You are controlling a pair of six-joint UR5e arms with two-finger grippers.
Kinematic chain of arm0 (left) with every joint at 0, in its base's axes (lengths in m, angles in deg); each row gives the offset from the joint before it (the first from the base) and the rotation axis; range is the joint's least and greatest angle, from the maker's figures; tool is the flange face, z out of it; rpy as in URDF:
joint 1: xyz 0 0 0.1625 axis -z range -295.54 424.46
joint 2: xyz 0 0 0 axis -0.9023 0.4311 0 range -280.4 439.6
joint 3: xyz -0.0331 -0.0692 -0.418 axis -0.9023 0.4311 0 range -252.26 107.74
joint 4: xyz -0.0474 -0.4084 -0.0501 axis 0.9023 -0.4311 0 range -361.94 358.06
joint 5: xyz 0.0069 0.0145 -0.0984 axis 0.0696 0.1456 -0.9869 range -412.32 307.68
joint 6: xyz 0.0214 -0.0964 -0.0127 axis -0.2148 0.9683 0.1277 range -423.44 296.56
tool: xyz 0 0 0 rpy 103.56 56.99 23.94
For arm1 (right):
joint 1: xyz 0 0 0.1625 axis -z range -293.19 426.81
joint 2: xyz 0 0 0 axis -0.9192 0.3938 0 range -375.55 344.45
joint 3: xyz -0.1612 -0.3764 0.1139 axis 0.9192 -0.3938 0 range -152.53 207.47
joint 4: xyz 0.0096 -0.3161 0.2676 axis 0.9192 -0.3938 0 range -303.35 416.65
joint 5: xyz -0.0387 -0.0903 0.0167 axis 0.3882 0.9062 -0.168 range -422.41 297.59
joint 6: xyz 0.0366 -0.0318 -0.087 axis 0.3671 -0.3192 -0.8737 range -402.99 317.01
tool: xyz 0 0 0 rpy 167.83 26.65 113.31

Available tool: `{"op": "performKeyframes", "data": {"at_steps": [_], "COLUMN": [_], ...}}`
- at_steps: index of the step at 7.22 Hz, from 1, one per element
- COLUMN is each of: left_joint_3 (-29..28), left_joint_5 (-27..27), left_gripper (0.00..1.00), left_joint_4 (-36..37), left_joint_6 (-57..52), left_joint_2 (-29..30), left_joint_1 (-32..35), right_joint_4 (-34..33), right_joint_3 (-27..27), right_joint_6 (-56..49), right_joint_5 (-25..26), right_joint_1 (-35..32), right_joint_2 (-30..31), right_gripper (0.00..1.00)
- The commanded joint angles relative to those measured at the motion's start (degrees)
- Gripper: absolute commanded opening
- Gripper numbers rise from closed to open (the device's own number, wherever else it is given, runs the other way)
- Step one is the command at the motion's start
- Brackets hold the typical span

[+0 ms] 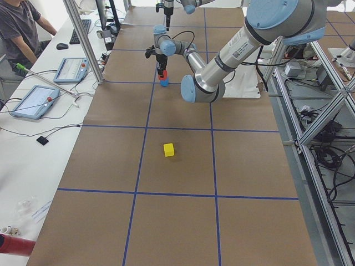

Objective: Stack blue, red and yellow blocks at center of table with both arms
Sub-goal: 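Lower the red cube onto the blue cube and open the left gripper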

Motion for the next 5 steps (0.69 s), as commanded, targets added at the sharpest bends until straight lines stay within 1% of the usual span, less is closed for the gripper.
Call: {"op": "performKeyframes", "data": {"at_steps": [1, 2, 3, 4, 5], "left_joint_3": [0.07, 0.07, 0.16, 0.42, 1.12], "left_joint_5": [0.0, 0.0, 0.0, 0.0, -0.09], "left_gripper": [0.26, 0.42, 0.8, 1.0, 1.0], "left_joint_4": [0.01, 0.01, -0.17, -0.26, -0.26], "left_joint_6": [0.24, 0.59, 0.68, 0.77, 0.86], "left_joint_2": [-0.47, -0.38, -0.47, -0.38, -0.47], "left_joint_1": [-0.18, -0.27, -0.36, -0.62, -0.62], "right_joint_4": [0.0, 0.0, 0.0, 0.0, 0.0], "right_joint_3": [0.0, 0.0, 0.0, 0.0, 0.0], "right_joint_6": [0.14, 0.14, 0.14, 0.14, 0.14], "right_joint_5": [0.0, 0.0, 0.0, 0.0, 0.0], "right_joint_1": [0.02, -0.07, 0.02, -0.07, 0.02], "right_joint_2": [0.0, 0.0, -0.09, -0.09, -0.09], "right_gripper": [1.0, 1.0, 1.0, 0.99, 0.99]}}
